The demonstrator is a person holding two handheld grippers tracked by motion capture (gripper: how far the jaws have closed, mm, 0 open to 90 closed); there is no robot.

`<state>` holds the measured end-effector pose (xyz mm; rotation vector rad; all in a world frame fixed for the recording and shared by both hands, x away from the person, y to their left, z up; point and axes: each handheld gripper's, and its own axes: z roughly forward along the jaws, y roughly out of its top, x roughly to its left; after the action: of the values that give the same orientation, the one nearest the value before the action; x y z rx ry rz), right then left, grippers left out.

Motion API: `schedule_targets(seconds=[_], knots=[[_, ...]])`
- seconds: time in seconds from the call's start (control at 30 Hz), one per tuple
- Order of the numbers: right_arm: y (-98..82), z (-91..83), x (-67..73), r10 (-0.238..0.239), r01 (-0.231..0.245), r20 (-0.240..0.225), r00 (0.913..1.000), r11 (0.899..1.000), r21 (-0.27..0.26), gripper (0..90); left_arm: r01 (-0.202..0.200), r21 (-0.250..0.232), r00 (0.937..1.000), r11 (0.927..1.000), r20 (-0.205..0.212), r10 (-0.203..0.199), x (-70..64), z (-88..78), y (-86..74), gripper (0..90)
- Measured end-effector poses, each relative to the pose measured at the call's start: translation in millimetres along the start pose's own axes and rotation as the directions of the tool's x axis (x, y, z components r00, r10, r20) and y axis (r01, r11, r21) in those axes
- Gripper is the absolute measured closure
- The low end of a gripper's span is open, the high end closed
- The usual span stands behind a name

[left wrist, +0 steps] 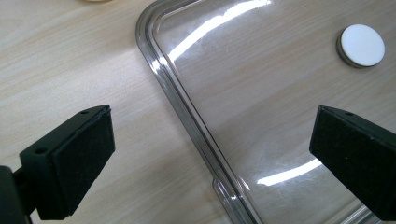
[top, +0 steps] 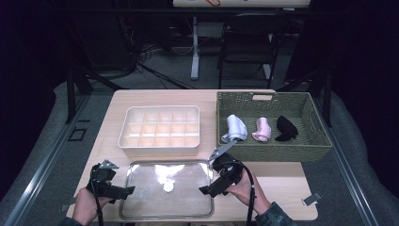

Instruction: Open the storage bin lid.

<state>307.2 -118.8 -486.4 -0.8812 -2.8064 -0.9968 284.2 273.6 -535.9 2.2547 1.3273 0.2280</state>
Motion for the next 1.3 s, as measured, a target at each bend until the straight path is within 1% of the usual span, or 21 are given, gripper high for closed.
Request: schedule_targets(seconds=[0.03, 0.1, 0.17, 0.2, 0.27, 0.37, 0.5, 0.63, 0.7, 0.77, 0.87, 0.93, 1.0, 1.03, 1.13, 1.17, 1.23, 1.27, 1.3], knots=[[1.2, -1.4, -0.9, 0.005, -0.005, 0.005, 1.0000, 1.000, -0.013, 0.0, -0.001, -0.001, 1.0000, 1.0000, 0.002, 0.001, 0.0, 0.2, -0.1, 0.1], [4.4, -5.7, -3.4, -0.002, 0.002, 0.013, 0.9999, 1.000, -0.018, 0.0, 0.000, 0.001, 1.0000, 1.0000, 0.001, 0.000, -0.3, 0.8, 0.0, 0.1], [7.6, -10.3, -5.1, 0.001, -0.001, 0.018, 0.9998, 0.999, -0.032, 0.0, -0.004, -0.001, 1.0000, 1.0000, 0.001, 0.004, -0.3, 1.3, 0.2, 0.1], [9.9, -13.5, -6.7, -0.007, 0.008, 0.024, 0.9997, 1.000, -0.025, 0.0, -0.006, -0.002, 1.0000, 1.0000, 0.001, 0.006, -0.3, 1.3, 0.3, 0.1], [13.2, -17.9, -8.8, -0.004, 0.005, 0.035, 0.9994, 0.999, -0.042, 0.0, -0.005, -0.004, 1.0000, 1.0000, 0.002, 0.005, -0.5, 1.4, 0.2, 0.0], [18.3, -26.3, -13.7, -0.010, 0.013, 0.052, 0.9986, 0.999, -0.052, 0.0, -0.010, -0.011, 0.9999, 0.9999, 0.001, 0.010, -0.2, 1.0, 0.1, 0.0], [22.3, -37.2, -21.3, 0.005, 0.001, 0.076, 0.9971, 0.997, -0.078, 0.0, -0.011, -0.015, 0.9999, 0.9998, 0.003, 0.011, 0.2, 1.5, -0.3, 0.0], [24.0, -48.0, -31.8, 0.019, -0.008, 0.105, 0.9943, 0.995, -0.102, 0.0, -0.008, -0.009, 0.9999, 0.9999, 0.012, 0.009, 0.2, 2.5, 0.5, 0.0], [24.2, -53.3, -37.9, 0.029, -0.015, 0.121, 0.9922, 0.994, -0.110, 0.0, -0.011, -0.011, 0.9998, 0.9999, 0.015, 0.011, -0.3, 3.3, 1.2, 0.0], [24.3, -57.8, -44.2, 0.044, -0.029, 0.137, 0.9896, 0.993, -0.112, 0.0, -0.022, -0.010, 0.9996, 0.9997, 0.015, 0.022, -0.5, 4.2, 1.7, 0.0], [23.9, -63.0, -54.8, 0.058, -0.040, 0.159, 0.9855, 0.992, -0.119, 0.0, -0.022, -0.006, 0.9995, 0.9997, 0.021, 0.022, 0.9, 4.7, 0.8, 0.0], [23.1, -66.2, -62.1, 0.075, -0.056, 0.168, 0.9830, 0.992, -0.116, 0.0, -0.016, -0.008, 0.9997, 0.9998, 0.020, 0.017, 1.7, 5.0, 1.0, 0.0], [21.8, -68.5, -70.4, 0.090, -0.068, 0.178, 0.9800, 0.990, -0.123, 0.0, -0.023, -0.006, 0.9994, 0.9997, 0.023, 0.024, 0.9, 4.8, 1.2, 0.0], [21.4, -69.9, -74.6, 0.099, -0.079, 0.183, 0.9780, 0.990, -0.118, 0.0, -0.026, -0.004, 0.9994, 0.9997, 0.023, 0.026, 0.3, 4.5, 1.5, 0.0], [19.1, -74.2, -86.1, 0.129, -0.105, 0.198, 0.9718, 0.986, -0.127, 0.0, -0.022, -0.008, 0.9995, 0.9997, 0.021, 0.023, -1.3, 4.1, 1.5, 0.0], [17.9, -75.6, -89.9, 0.136, -0.111, 0.202, 0.9698, 0.985, -0.132, 0.1, -0.027, -0.007, 0.9994, 0.9996, 0.020, 0.028, -0.7, 4.0, 1.6, 0.0], [15.6, -78.0, -97.0, 0.148, -0.123, 0.203, 0.9679, 0.984, -0.129, 0.9, -0.027, -0.008, 0.9994, 0.9996, 0.019, 0.027, -0.4, 4.0, 1.5, 0.0], [14.1, -78.8, -100.1, 0.159, -0.131, 0.204, 0.9660, 0.981, -0.141, 0.9, -0.027, -0.011, 0.9994, 0.9996, 0.020, 0.027, -0.4, 4.0, 1.5, 0.0], [13.1, -79.9, -103.1, 0.164, -0.137, 0.209, 0.9640, 0.981, -0.138, 0.8, -0.030, -0.013, 0.9994, 0.9995, 0.020, 0.030, -0.5, 3.7, 1.6, 0.0]])
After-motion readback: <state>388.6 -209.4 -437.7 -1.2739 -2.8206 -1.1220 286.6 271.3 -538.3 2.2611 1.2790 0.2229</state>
